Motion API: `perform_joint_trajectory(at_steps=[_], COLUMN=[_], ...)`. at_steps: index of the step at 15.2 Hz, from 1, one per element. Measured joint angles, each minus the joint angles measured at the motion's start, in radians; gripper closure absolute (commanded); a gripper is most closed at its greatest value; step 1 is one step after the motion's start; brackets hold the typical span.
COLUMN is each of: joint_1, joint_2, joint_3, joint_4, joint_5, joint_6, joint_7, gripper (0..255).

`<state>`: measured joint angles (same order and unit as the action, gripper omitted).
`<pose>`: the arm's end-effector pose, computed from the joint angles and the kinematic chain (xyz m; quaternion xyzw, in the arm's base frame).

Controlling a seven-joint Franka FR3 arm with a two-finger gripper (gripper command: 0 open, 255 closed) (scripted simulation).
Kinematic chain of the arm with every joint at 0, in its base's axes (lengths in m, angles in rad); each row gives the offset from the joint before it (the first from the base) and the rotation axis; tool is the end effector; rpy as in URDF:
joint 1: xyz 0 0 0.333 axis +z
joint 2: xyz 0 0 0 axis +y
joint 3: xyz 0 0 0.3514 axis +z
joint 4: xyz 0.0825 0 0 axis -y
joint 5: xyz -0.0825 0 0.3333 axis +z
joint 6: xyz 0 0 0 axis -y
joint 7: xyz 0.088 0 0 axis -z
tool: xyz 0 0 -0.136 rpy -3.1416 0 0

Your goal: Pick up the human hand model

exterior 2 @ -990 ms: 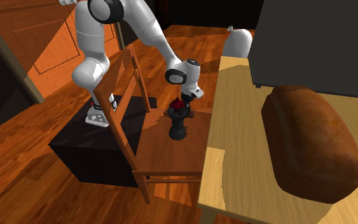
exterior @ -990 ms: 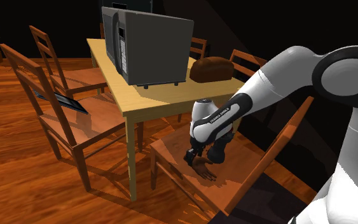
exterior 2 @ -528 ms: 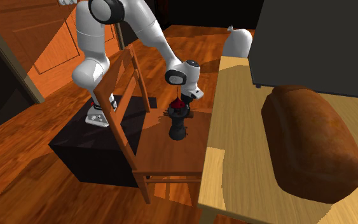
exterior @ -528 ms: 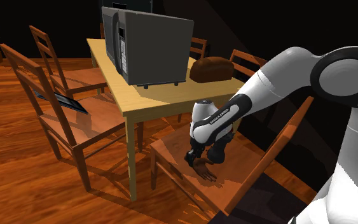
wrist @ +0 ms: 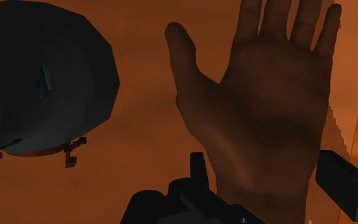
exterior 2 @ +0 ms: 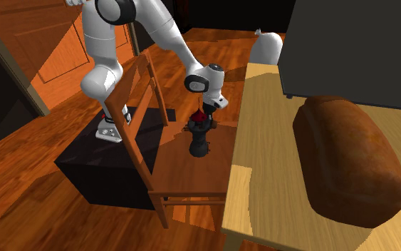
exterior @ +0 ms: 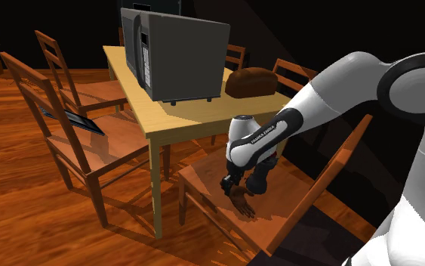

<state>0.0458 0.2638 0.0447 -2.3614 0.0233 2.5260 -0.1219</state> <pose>0.4797 0.0438 0.2577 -0.9941 -0.0956 0.0493 0.0129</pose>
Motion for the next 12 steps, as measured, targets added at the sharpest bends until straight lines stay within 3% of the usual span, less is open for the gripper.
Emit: perform_joint_trajectory(at_steps=[12], joint_1=[-0.002], joint_2=[-0.134], joint_3=[0.001], joint_4=[0.014], joint_5=[0.004], joint_6=[-0.148], joint_7=[-0.001], gripper=[255])
